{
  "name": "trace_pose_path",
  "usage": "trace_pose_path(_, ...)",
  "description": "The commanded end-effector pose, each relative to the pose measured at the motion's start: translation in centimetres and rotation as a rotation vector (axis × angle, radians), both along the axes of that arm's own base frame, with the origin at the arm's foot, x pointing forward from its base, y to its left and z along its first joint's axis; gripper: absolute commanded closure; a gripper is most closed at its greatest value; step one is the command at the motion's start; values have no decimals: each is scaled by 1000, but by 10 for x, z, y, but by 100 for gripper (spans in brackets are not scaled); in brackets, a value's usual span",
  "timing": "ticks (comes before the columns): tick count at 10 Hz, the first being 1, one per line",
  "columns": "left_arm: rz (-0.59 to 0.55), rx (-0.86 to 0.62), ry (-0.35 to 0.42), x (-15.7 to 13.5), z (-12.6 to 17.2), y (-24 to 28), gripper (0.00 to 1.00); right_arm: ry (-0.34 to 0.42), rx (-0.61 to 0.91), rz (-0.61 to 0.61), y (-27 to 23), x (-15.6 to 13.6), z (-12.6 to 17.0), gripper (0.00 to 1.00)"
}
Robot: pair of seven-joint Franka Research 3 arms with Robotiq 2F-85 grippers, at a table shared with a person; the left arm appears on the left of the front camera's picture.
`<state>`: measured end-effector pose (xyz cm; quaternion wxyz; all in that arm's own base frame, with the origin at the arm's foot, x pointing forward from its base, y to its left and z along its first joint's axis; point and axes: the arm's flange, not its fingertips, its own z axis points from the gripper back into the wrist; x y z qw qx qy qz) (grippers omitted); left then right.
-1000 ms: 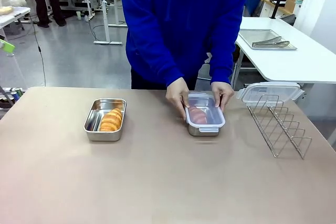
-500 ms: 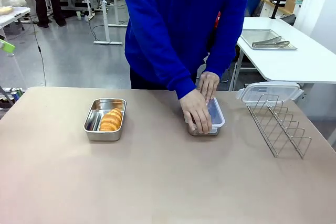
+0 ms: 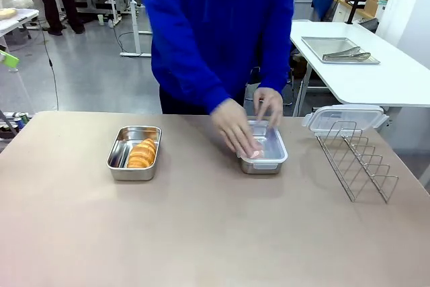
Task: Place the bread in airtight containers.
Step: Pick up one Airtight Container lid and hand it to the human.
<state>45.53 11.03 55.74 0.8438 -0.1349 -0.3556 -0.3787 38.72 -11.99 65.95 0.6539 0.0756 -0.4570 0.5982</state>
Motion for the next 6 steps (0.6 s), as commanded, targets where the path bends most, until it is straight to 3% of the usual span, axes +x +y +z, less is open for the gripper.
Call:
trace_pose_path(1,-13,15,1,-1,1,0,0,-11,9,8,0,-1,1,0)
trace_pose_path(6,-13,15,1,-1,1,0,0,-11,9,8,0,-1,1,0)
